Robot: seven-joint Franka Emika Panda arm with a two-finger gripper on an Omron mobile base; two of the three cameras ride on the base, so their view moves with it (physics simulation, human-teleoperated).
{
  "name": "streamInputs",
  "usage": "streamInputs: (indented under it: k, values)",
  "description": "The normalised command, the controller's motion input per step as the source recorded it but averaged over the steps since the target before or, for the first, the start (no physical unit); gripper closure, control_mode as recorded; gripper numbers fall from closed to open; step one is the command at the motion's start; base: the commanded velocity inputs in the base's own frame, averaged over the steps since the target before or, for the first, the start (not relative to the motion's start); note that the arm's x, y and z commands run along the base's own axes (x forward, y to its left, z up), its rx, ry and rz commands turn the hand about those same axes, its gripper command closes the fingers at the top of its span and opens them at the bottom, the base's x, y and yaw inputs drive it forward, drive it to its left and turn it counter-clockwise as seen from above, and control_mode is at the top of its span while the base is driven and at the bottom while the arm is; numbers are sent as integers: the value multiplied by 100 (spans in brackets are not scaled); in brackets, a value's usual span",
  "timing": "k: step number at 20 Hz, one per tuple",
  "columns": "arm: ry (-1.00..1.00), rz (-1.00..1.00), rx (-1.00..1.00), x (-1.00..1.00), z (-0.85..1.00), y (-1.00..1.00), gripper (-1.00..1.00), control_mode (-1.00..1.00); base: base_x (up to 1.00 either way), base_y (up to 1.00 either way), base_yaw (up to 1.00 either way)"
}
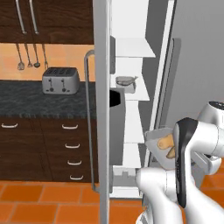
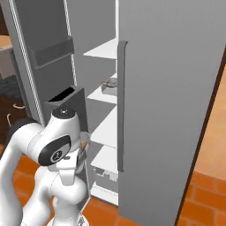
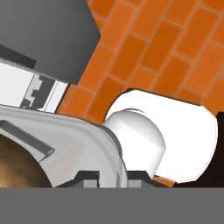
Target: Take the meat container that has the fish and place it on the second highest rack of the freezer. Then take the vegetable container that has the sweet potato and squash and place it on the highest rack of the freezer.
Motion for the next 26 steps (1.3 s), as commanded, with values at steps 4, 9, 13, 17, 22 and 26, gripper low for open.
streamInputs:
  k: [4,9,13,17,22,26]
  values:
    - [0,0,0,0,0,0,100,100,27,16,21]
    - [0,0,0,0,0,0,100,100,47,4,12]
    - [0,0,0,0,0,0,100,100,60,0,7]
    - [0,0,0,0,0,0,100,100,32,0,2]
    - [-25,0,-3,0,72,1,100,-100,0,0,0]
    - [-48,-1,-7,0,100,5,100,-100,0,0,0]
